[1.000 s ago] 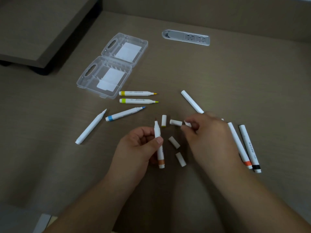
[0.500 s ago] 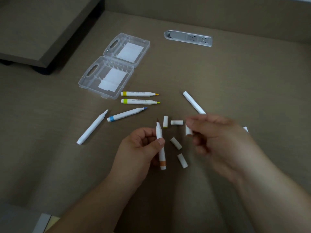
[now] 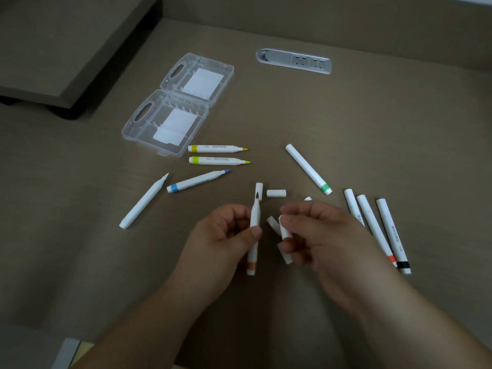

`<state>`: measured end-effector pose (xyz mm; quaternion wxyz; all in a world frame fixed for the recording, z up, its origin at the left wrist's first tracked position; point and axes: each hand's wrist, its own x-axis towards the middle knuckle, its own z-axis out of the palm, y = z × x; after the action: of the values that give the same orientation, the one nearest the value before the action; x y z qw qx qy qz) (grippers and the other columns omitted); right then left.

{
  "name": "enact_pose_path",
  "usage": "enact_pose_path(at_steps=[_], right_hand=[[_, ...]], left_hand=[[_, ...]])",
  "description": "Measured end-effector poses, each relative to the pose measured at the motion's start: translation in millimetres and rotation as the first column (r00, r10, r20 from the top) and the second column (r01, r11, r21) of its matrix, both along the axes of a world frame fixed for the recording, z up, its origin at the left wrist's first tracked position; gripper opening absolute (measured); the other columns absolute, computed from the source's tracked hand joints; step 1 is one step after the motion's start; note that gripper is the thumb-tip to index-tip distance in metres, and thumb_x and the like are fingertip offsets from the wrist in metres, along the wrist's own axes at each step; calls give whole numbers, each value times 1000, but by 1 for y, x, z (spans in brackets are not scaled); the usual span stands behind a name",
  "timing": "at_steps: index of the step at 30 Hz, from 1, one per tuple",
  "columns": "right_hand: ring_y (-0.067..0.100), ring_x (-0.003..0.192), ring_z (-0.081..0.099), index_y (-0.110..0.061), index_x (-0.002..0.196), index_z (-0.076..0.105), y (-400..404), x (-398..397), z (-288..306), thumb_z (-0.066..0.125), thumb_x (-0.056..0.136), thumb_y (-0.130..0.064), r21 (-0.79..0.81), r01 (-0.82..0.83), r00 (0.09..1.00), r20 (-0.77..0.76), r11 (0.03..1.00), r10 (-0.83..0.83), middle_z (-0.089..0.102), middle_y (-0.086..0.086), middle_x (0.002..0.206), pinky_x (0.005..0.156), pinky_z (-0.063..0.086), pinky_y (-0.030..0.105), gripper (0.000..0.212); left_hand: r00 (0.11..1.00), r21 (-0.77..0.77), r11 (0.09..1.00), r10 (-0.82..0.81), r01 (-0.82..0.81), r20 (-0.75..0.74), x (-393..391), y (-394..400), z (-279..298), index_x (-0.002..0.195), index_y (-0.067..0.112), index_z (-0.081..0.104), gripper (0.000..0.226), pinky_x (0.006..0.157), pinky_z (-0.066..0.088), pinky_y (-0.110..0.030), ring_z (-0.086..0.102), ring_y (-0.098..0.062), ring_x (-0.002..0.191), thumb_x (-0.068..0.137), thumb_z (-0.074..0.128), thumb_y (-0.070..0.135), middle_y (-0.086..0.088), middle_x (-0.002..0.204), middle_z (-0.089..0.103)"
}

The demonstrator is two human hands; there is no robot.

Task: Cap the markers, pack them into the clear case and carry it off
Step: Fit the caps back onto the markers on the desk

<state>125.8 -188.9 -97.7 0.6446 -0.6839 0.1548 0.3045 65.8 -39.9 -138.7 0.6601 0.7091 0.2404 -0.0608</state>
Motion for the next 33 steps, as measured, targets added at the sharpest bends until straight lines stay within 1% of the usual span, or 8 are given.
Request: enact_pose_path(at_steps=[7, 11, 14, 20, 26, 28, 30, 33], right_hand=[[12, 54, 66, -22, 100, 64, -12, 9, -3, 67, 87, -4, -182, -150, 930, 309, 972, 202, 73, -1, 76, 45, 48, 22, 23], [4, 64, 66, -24, 92, 67, -15, 13, -4, 73, 83, -4, -194, -171, 898, 373, 966, 234, 74, -7, 79, 54, 47, 14, 24], [5, 71, 68, -25, 85, 70, -18, 14, -4, 75, 82, -8, -262, -206, 860, 411, 943, 302, 74, -9, 79, 64, 54, 17, 19], [20, 80, 72, -25, 83, 73, -20, 18, -6, 74, 81, -14, -278, -266, 835, 412, 923, 365, 75, -1, 81, 79, 58, 41, 11], [40, 74, 62, -34, 85, 75, -21, 27, 3, 74, 83, -21, -351, -377, 760, 412, 857, 502, 69, 15, 81, 67, 53, 47, 14], [35, 72, 63, -36, 84, 76, -22, 33, 7, 73, 83, -23, -401, -437, 729, 366, 805, 578, 71, 2, 74, 64, 51, 41, 14], [15, 66, 65, -38, 84, 76, -20, 37, 9, 74, 81, -25, -445, -505, 693, 302, 740, 655, 72, -11, 75, 66, 54, 34, 14], [11, 73, 69, -36, 85, 76, -15, 37, 8, 77, 80, -25, -454, -542, 677, 263, 707, 688, 72, -10, 77, 75, 59, 38, 13]], left_hand=[[989, -31, 988, -148, 149, 18, -5, 6, 4, 95, 31, 69, 21, 63, 54, -17, 67, -5, 76, 88, 69, 12, 6, 86, 71], [986, -31, 985, -169, 169, 12, -5, 9, 4, 95, 33, 71, 23, 71, 57, -20, 70, -7, 84, 85, 71, 12, 8, 89, 72], [981, -15, 981, -193, 193, 8, -5, 9, 5, 93, 36, 70, 23, 69, 56, -18, 69, -7, 83, 84, 72, 14, 9, 90, 72], [978, 4, 978, -209, 209, 13, -6, 9, 7, 91, 35, 73, 23, 71, 56, -19, 68, -10, 82, 83, 73, 13, 6, 89, 72], [973, 5, 973, -230, 230, 25, -7, 7, 9, 91, 35, 74, 24, 61, 50, -16, 64, -1, 72, 83, 73, 13, 9, 83, 71], [968, 38, 968, -248, 246, 33, -7, 8, 8, 94, 37, 75, 24, 69, 50, -17, 65, -2, 79, 84, 73, 15, 13, 87, 72], [968, 52, 967, -251, 249, 32, -7, 8, 7, 95, 37, 75, 23, 72, 50, -15, 65, -3, 84, 85, 71, 16, 14, 91, 72], [970, 56, 970, -240, 238, 34, -8, 9, 7, 95, 35, 76, 21, 70, 49, -15, 65, -2, 81, 87, 70, 17, 12, 89, 73]])
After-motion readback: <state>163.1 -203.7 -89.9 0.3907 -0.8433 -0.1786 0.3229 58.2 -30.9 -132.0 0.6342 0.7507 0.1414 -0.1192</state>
